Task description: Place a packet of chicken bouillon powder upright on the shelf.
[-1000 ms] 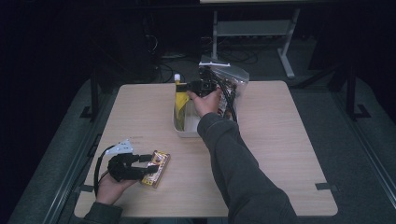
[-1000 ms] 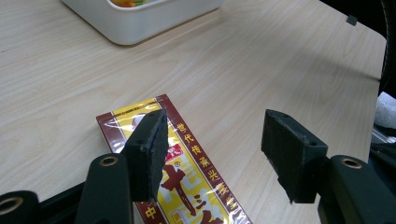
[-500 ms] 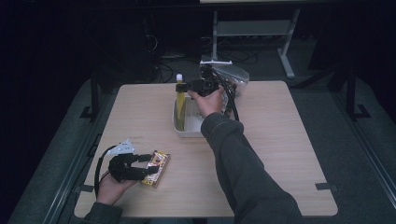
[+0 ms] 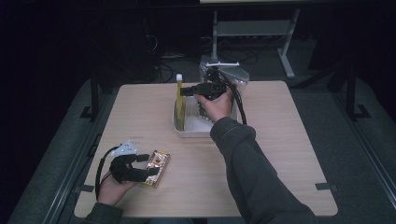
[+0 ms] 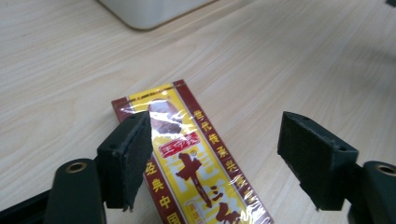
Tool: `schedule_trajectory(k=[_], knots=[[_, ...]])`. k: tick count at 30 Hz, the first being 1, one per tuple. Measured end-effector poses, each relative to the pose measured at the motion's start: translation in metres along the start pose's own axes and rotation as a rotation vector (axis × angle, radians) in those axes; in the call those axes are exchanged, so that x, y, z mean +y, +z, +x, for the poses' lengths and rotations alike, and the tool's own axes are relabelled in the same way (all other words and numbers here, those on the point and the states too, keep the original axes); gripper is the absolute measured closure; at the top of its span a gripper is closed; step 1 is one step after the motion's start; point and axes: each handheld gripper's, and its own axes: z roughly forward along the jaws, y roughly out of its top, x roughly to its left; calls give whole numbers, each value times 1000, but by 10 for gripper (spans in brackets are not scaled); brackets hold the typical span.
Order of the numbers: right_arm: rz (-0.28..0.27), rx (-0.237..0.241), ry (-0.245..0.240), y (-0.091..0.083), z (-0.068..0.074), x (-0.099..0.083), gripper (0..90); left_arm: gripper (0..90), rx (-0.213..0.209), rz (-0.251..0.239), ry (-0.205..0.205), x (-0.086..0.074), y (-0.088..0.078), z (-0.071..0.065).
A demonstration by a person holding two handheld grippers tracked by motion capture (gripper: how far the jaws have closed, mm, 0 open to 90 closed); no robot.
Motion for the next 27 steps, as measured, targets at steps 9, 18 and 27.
schedule_trajectory(k=[9,18,27], knots=[[20,43,-1,-13,4,-10,597,203,38,30,5,-3,5,-3],[54,66,-6,-21,6,-24,562,175,77,66,9,-5,11,-5],[82,83,-2,-26,4,-37,529,160,123,97,11,-6,17,-6]])
